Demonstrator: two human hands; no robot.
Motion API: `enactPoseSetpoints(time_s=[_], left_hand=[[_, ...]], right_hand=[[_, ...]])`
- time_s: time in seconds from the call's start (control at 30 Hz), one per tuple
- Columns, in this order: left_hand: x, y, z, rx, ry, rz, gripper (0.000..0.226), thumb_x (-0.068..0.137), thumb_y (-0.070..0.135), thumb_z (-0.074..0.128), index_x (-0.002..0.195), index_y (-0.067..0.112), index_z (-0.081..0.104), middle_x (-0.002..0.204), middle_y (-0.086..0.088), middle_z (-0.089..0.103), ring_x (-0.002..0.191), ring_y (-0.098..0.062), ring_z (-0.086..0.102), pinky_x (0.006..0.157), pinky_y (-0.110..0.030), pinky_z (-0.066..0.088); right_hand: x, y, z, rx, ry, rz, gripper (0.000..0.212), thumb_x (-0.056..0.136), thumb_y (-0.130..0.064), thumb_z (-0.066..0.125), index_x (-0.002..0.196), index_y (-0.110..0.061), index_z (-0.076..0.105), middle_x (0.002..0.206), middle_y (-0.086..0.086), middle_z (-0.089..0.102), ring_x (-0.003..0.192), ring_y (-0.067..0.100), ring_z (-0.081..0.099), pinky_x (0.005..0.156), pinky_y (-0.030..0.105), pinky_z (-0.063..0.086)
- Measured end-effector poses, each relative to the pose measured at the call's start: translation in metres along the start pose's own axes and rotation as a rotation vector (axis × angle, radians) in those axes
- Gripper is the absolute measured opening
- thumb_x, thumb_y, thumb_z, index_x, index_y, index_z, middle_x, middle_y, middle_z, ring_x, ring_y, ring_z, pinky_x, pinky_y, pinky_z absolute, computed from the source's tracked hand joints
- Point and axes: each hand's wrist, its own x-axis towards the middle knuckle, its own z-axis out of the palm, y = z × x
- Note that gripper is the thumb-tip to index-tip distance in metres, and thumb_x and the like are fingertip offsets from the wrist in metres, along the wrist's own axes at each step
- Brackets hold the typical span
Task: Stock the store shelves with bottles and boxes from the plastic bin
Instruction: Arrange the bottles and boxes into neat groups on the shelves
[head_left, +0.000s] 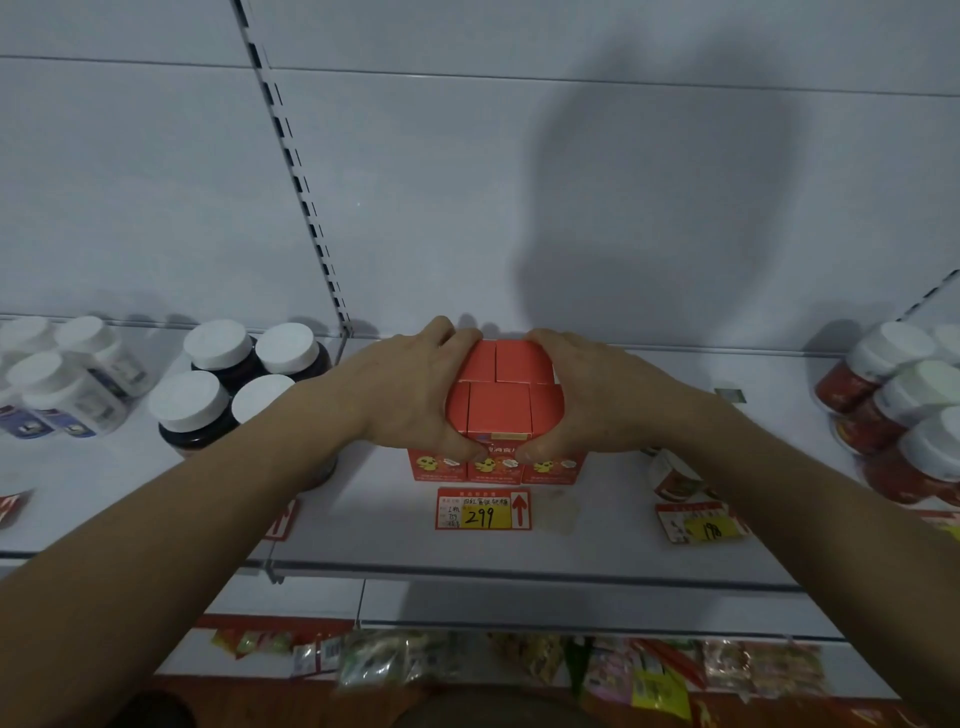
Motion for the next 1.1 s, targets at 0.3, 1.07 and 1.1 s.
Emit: enactPoseSetpoints(time_s=[0.3,1.07,1.1], left_hand=[[-0.016,0.005,-0.017,0.201,-0.029,-0.077,0.142,0.05,0.102,0.051,0.154,0.019,0.001,0.144,-0.005,0.042,0.11,-0.029,0.063,0.085,-0.047,0.056],[-0.148,-0.124,-0.057,0.249,0.059,-0.391,0.09,0.084,0.078,0.012,0.152,0.023,0.033,0.151,-0.002,0.043,0.131,-0.025,0.045,0.099,-0.046,0.047],[-0.153,-0.132,-0.055,0.243,0.06,-0.383,0.091,0.082,0.077,0.01,0.151,0.024,0.035,0.149,-0.001,0.045,0.129,-0.025,0.047,0.097,-0.046,0.048]], right_hand=[[-0.011,0.002,-0.032,-0.058,-0.149,0.075,0.147,0.052,-0.084,0.074,0.156,-0.036,-0.017,0.167,-0.004,0.01,0.148,0.023,0.029,0.117,0.046,0.033],[0.053,-0.1,-0.021,-0.091,0.0,-0.291,0.08,0.087,-0.073,0.044,0.155,-0.036,0.025,0.156,-0.011,0.03,0.14,0.014,0.036,0.112,0.04,0.039],[0.057,-0.109,-0.017,-0.071,0.028,-0.292,0.075,0.088,-0.072,0.045,0.152,-0.037,0.03,0.152,-0.012,0.034,0.137,0.013,0.038,0.111,0.039,0.039]])
